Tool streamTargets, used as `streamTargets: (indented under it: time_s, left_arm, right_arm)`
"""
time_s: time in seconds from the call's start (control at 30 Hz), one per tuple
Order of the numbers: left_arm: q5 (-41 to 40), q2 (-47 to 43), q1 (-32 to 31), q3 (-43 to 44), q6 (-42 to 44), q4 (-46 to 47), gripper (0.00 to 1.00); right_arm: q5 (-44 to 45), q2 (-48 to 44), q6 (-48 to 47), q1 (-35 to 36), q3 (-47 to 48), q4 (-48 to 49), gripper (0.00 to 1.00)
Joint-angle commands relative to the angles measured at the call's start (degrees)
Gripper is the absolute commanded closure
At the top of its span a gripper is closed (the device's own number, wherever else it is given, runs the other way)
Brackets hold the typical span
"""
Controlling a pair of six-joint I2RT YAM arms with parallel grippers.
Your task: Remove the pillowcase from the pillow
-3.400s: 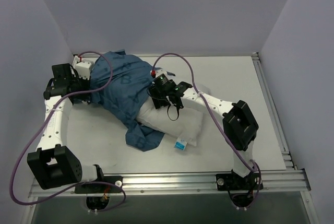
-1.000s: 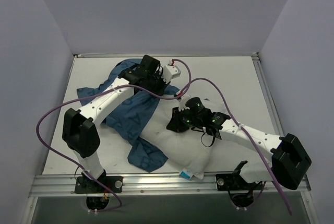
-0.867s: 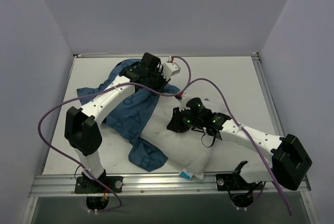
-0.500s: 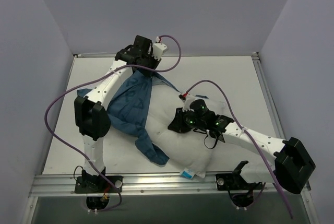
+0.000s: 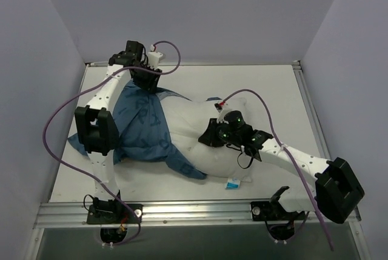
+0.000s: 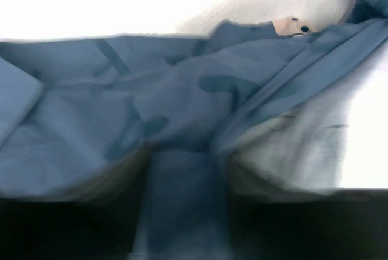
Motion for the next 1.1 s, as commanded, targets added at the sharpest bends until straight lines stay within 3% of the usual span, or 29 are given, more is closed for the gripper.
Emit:
streamTargets:
  time_s: [0.0, 0.1, 0.13, 0.17, 0.33, 0.43, 0.57, 0.8, 0.9, 1.07]
  left_arm:
    - [1.2, -7.6, 0.9, -1.1, 5.9, 8.0, 0.33]
    - [5.7, -9.8, 0.5, 1.3, 4.6, 3.7, 0.13]
    - [8.6, -10.3, 0.8, 4.2, 4.3, 0.3, 0.01]
    - [9.8, -10.6, 1.2, 5.6, 4.1, -1.3, 0.06]
    - [17.4, -15.3, 5.1, 12.1, 6.9, -15.6, 0.06]
    - [18.3, -19.6, 6.8, 10.4, 11.6, -23.2, 0.06]
    - [13.3, -29.5, 14.2, -5.5, 15.2, -24.7, 0.06]
    - [4.1, -42.9, 28.2, -31.0, 32.0, -27.5, 0.06]
    - [-1.3, -45.8, 32.5, -42.3, 36.9, -22.4, 0.06]
    - [-3.8, -42.1, 33.2, -52.8, 35.1, -9.1, 0.06]
  right_arm:
    - [-0.1, 5.2, -0.8, -1.3, -0.4, -20.8, 1.00]
    - [2.4, 7.3, -1.1, -3.2, 3.0, -21.9, 1.00]
    - [3.4, 7.6, -1.0, -4.0, 3.6, -22.0, 1.00]
    - [3.5, 7.7, -1.0, -4.7, 4.3, -22.7, 1.00]
    - [2.8, 7.4, -2.2, -11.9, 7.4, -24.8, 1.00]
    - [1.5, 7.7, -3.5, -15.0, 9.4, -24.8, 1.00]
    - [-0.1, 10.6, -8.2, -18.1, 13.7, -27.0, 1.00]
    - [-1.4, 15.4, -13.4, -22.0, 19.2, -28.9, 1.00]
    - [-1.4, 15.8, -14.2, -22.1, 20.4, -29.3, 1.00]
    - [-2.0, 16.7, -15.4, -22.5, 20.8, -29.3, 1.00]
